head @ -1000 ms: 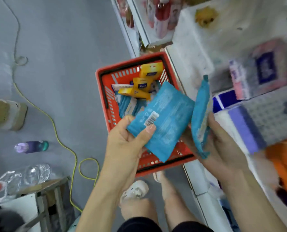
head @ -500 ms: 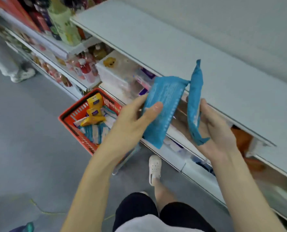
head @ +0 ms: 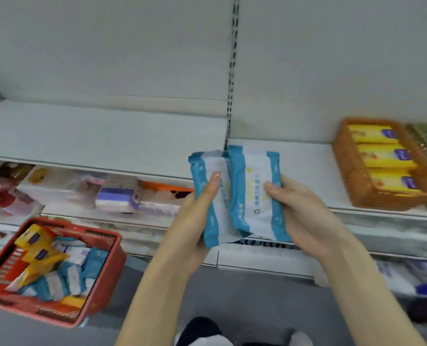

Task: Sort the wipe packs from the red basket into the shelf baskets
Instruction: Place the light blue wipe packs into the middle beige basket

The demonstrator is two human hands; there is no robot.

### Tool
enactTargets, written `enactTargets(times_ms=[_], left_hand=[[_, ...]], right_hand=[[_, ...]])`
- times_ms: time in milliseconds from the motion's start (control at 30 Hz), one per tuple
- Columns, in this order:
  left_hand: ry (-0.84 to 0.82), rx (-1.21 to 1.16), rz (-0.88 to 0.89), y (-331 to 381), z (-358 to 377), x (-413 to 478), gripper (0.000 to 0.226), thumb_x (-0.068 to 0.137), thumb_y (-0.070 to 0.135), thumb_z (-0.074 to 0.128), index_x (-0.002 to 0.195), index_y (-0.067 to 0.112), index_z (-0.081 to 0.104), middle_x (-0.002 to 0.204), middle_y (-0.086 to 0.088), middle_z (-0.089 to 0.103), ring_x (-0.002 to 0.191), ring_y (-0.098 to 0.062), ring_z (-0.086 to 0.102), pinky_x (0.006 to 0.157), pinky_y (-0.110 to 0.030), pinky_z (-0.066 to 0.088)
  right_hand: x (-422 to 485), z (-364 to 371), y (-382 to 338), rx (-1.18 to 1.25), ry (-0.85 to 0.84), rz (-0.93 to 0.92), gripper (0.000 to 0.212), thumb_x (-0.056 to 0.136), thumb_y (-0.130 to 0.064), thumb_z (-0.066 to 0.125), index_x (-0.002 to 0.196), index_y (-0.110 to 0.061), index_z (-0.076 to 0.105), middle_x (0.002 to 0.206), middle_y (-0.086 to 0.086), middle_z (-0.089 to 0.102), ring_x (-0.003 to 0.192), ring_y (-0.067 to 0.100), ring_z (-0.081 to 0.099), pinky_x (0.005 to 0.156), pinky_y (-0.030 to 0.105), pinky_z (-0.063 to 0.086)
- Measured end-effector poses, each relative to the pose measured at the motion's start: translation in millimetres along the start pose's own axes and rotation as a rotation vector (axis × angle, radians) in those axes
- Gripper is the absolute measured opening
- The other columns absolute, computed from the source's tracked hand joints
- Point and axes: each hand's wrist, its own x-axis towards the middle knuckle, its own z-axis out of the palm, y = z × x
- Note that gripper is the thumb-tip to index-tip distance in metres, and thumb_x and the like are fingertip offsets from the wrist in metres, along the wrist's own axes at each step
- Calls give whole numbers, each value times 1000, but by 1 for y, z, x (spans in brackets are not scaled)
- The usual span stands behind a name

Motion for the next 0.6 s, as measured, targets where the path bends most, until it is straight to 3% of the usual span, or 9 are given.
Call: enactTargets(times_ms=[100, 167, 233, 333, 500, 600], left_hand=[[51, 13, -31, -38, 70, 29, 46, 77, 38, 56, 119, 20, 62, 106, -5, 73, 95, -21, 71, 72, -40, 60], [77, 13, -55, -66, 119, 47, 35, 76, 31, 59, 108, 19, 68, 101, -5, 74, 89, -21, 72, 70, -40, 60], [44, 24, -101, -92, 165, 62, 27, 75, 27, 62, 99, 17, 70, 97, -7, 75, 86, -22, 73, 67, -40, 60], [-34, 105, -149, -123, 227, 79, 38, 72, 24, 65, 109, 15, 67, 102, -7, 74, 92, -26, 71, 71, -44, 60], [-123, 220, -142, -156, 298, 104, 39, 65, 8, 68, 104, 10, 67, 97, -5, 75, 82, -19, 73, 65, -32, 60], [-135, 233, -157, -165, 323, 127, 45, 60, 3, 70, 105, 8, 66, 97, -6, 75, 82, -19, 72, 62, -27, 57]], right_hand=[[-41, -75, -35, -48, 43, -23, 43, 81, 4, 53, 121, -10, 56, 113, 12, 70, 101, 28, 68, 78, 37, 58], [-68, -127, -58, -90, 93, -38, 47, 84, 14, 49, 120, -16, 56, 111, 8, 71, 100, 25, 69, 76, 34, 59], [-95, -175, -76, -113, 153, -67, 47, 86, 13, 49, 119, -21, 56, 109, 3, 72, 99, 20, 69, 73, 29, 58], [-128, -234, -98, -124, 242, -111, 46, 86, 11, 51, 119, -21, 56, 110, 0, 72, 100, 17, 69, 73, 27, 57], [-147, -289, -113, 40, 460, -260, 46, 85, 11, 52, 127, -7, 52, 113, 9, 70, 99, 20, 69, 75, 31, 58], [-141, -308, -117, 204, 581, -326, 42, 86, 9, 52, 125, -7, 52, 117, 11, 68, 104, 25, 67, 83, 40, 58]])
